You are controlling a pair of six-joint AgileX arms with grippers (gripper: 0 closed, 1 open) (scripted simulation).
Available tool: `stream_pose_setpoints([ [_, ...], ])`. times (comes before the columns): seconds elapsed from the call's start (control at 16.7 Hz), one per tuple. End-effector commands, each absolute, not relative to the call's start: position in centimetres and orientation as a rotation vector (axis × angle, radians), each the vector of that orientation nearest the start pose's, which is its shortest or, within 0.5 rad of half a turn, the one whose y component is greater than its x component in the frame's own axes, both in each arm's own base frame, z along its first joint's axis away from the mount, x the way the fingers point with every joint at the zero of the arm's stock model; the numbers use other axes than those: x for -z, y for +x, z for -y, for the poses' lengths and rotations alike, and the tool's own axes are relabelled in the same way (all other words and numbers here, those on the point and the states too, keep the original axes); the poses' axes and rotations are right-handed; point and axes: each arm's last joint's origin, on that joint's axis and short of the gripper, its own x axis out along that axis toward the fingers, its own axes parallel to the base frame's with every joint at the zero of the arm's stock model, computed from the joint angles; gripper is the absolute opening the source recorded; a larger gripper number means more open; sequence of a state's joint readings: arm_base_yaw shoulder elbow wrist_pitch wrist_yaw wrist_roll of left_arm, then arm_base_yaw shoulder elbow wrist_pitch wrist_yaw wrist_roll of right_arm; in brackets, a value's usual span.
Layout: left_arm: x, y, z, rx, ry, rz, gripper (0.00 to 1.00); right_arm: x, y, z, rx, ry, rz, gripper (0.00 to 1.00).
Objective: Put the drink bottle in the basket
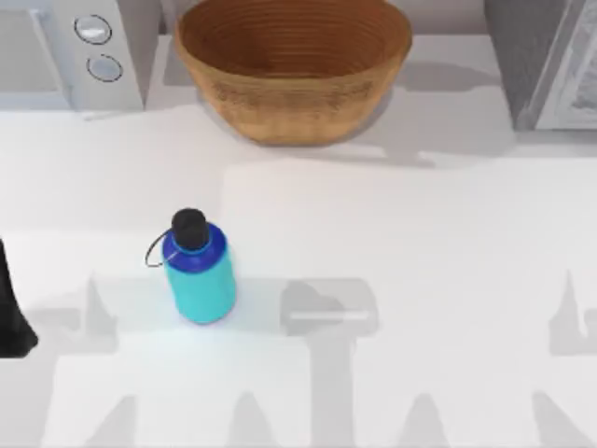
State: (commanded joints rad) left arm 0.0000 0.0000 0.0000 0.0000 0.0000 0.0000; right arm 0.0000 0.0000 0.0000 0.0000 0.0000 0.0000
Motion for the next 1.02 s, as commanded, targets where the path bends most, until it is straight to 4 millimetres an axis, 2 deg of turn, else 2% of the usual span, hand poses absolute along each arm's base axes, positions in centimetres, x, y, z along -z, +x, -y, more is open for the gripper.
stream_pose_setpoints([
  [0.36,-16.5,11.2,0.4,0.071,0.011,0.008,1.0,-16.0,10.6,0.1,0.0,0.0,0.0,1.0],
  [0.66,-16.5,13.5,1.1,0.236,0.042,-0.019,1.0,-16.0,10.6,0.1,0.0,0.0,0.0,1.0],
  [0.84,-15.5,15.4,1.6,0.351,0.06,-0.062,1.0,-16.0,10.6,0.1,0.0,0.0,0.0,1.0],
  [1.02,-13.7,17.1,2.1,0.471,0.071,-0.111,1.0,-16.0,10.6,0.1,0.0,0.0,0.0,1.0],
])
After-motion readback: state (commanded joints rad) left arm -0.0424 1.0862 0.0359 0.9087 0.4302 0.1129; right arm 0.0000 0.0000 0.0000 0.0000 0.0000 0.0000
